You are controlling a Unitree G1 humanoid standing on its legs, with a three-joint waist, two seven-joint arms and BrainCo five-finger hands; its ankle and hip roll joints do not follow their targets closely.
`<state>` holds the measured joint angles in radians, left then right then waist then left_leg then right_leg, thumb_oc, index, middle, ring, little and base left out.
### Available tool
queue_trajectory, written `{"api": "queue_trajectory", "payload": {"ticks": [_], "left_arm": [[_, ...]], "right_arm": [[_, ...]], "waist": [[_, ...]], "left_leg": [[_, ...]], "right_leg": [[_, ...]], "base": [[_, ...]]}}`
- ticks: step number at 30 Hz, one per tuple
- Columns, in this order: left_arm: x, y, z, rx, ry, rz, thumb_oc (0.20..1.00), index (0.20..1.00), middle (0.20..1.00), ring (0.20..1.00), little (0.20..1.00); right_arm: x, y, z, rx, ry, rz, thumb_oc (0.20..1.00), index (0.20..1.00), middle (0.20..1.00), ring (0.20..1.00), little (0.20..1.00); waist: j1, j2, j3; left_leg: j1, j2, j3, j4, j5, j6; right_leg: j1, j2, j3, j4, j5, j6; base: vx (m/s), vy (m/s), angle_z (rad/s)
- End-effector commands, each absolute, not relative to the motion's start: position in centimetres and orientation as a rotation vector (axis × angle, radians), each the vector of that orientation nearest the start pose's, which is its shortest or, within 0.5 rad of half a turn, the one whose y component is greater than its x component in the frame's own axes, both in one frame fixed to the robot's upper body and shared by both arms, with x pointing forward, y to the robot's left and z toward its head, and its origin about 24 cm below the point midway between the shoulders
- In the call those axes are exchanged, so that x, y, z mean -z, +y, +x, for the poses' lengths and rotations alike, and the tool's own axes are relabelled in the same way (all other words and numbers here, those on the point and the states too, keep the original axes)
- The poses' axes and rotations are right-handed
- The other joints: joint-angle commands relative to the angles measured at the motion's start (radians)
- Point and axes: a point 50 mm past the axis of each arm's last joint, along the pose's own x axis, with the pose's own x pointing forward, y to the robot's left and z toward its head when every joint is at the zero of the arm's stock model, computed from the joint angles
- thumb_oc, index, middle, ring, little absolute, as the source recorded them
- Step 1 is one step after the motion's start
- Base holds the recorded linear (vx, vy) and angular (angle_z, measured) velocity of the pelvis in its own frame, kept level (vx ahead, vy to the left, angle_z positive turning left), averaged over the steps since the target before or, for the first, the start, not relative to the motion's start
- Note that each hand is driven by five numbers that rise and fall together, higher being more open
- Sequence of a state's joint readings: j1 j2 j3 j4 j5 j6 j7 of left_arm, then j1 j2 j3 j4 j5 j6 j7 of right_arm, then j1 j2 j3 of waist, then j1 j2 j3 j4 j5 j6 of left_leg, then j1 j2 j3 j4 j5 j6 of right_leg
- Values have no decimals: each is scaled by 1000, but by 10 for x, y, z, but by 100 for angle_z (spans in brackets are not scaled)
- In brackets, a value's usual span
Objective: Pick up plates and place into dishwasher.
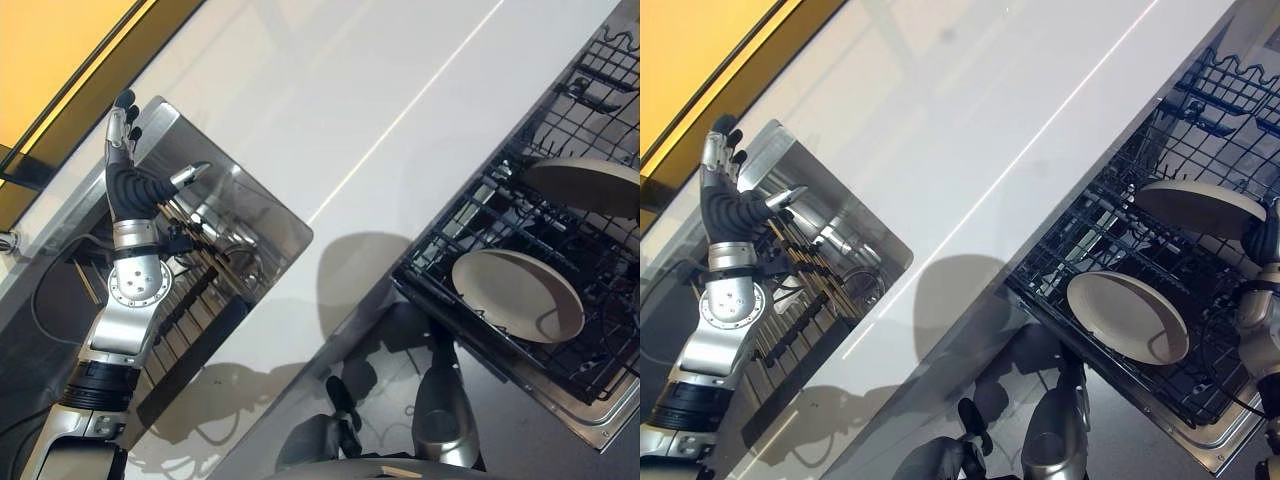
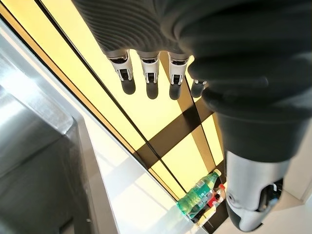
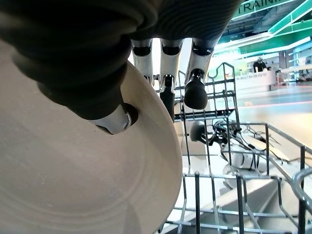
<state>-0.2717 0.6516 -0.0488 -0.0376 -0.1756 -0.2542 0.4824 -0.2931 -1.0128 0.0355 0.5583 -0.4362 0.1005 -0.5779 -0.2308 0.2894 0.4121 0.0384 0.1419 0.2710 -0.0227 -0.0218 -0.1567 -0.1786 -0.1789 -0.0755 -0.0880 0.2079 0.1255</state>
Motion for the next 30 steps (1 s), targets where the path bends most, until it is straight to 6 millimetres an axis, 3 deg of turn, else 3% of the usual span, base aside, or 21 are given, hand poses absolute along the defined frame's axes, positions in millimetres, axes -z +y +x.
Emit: {"api": "queue_trajectory", "payload": {"ticks": [1, 5, 6, 7, 8, 13, 22, 25, 30], "left_arm": [[-205, 243, 276, -339, -733, 321, 1000, 1000, 1000, 1000, 1000], [-203, 244, 276, -332, -720, 317, 1000, 1000, 1000, 1000, 1000], [-202, 244, 276, -332, -716, 317, 1000, 1000, 1000, 1000, 1000], [-202, 244, 276, -331, -713, 316, 1000, 1000, 1000, 1000, 1000], [-201, 245, 276, -330, -709, 314, 1000, 1000, 1000, 1000, 1000], [-195, 246, 276, -327, -671, 305, 1000, 1000, 1000, 1000, 1000], [-162, 255, 267, -305, -549, 293, 1000, 1000, 1000, 1000, 1000], [-157, 258, 265, -302, -528, 292, 1000, 1000, 1000, 1000, 1000], [-143, 264, 261, -303, -469, 287, 1000, 1000, 1000, 1000, 1000]], "right_arm": [[-116, -399, 256, 709, 137, -1494, 200, 200, 200, 200, 200], [-107, -400, 250, 724, 172, -1463, 200, 200, 200, 200, 200], [-105, -400, 248, 727, 180, -1457, 410, 410, 410, 410, 410], [-103, -401, 247, 729, 184, -1457, 799, 799, 799, 799, 799], [-102, -401, 245, 733, 185, -1456, 1000, 1000, 1000, 1000, 1000], [-97, -400, 241, 728, 195, -1457, 1000, 1000, 1000, 1000, 1000], [-89, -398, 228, 697, 212, -1467, 1000, 1000, 1000, 1000, 1000], [-90, -398, 226, 699, 203, -1457, 1000, 1000, 1000, 1000, 1000], [-113, -388, 231, 729, 70, -1429, 1000, 1000, 1000, 1000, 1000]], "waist": [[5, -25, -56], [5, -27, -69], [5, -28, -73], [6, -29, -77], [6, -31, -82], [9, -40, -108], [19, -58, -164], [21, -63, -180], [17, -65, -195]], "left_leg": [[-116, 35, -23, 54, 67, 8], [-102, 33, -19, 48, 65, 10], [-98, 33, -18, 48, 64, 11], [-93, 33, -17, 47, 63, 11], [-88, 32, -17, 47, 62, 12], [-64, 30, -15, 40, 57, 15], [-19, 29, -16, 30, 48, 18], [-4, 29, -16, 24, 46, 19], [16, 27, -17, 20, 41, 20]], "right_leg": [[-24, 15, 21, 216, -262, -21], [-6, 12, 18, 209, -261, -16], [0, 11, 16, 206, -261, -15], [5, 11, 15, 204, -260, -14], [12, 11, 15, 201, -259, -13], [39, 12, 10, 189, -256, -9], [94, 16, 4, 166, -255, -4], [109, 18, 1, 162, -255, -3], [125, 20, 2, 159, -255, -3]], "base": [[0, 0, 0], [16, 8, 1], [37, 12, 1], [38, 13, 2], [34, 10, 5], [55, 15, 4], [83, 7, 3], [77, 0, 1], [53, 12, -1]]}}
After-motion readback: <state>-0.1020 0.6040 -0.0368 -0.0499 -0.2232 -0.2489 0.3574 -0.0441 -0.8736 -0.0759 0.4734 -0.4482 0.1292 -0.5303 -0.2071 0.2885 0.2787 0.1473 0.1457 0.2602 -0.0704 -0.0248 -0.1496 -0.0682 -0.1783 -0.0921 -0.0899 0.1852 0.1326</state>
